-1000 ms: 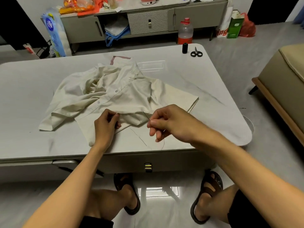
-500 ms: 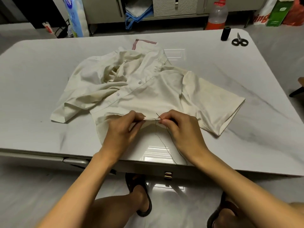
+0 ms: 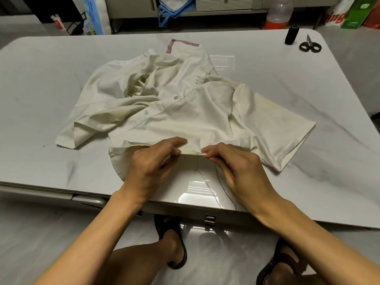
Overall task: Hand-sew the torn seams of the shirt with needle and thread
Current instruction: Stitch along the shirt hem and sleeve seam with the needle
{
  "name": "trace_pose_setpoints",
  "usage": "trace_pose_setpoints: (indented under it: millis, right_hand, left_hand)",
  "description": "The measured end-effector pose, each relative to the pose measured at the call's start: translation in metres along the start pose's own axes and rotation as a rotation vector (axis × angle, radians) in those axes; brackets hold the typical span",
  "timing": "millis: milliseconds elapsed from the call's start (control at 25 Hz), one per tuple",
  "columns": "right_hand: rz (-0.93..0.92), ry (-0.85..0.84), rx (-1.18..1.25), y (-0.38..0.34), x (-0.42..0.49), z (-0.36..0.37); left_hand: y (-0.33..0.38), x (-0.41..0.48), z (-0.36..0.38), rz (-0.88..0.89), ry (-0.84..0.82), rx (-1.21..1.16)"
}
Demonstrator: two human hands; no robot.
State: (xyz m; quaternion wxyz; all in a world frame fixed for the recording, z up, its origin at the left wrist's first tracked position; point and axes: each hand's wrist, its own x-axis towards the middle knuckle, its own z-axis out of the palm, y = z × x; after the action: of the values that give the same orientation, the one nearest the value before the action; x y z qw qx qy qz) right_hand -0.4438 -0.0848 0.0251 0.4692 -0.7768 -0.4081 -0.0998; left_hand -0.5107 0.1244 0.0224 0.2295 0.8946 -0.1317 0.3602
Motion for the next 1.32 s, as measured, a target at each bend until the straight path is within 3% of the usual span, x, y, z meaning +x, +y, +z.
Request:
trace_pose_setpoints:
  millis: [280, 600, 1320]
  right_hand:
    - [0.125, -0.022, 0.024, -0.001, 0.005, -0.008]
    - [-0.027, -0.141, -0.132, 0.002, 0.015, -0.011]
    - [-0.056, -0.242, -0.16, 0.006, 0.017, -0.006]
  left_hand:
    - [0.003, 0.004, -0.002, -0.014, -0.068, -0.017]
    - [0.003, 0.004, -0.005, -0.002, -0.098, -0.043]
    - [0.004, 0.004, -0.008, -0.027, -0.122, -0.072]
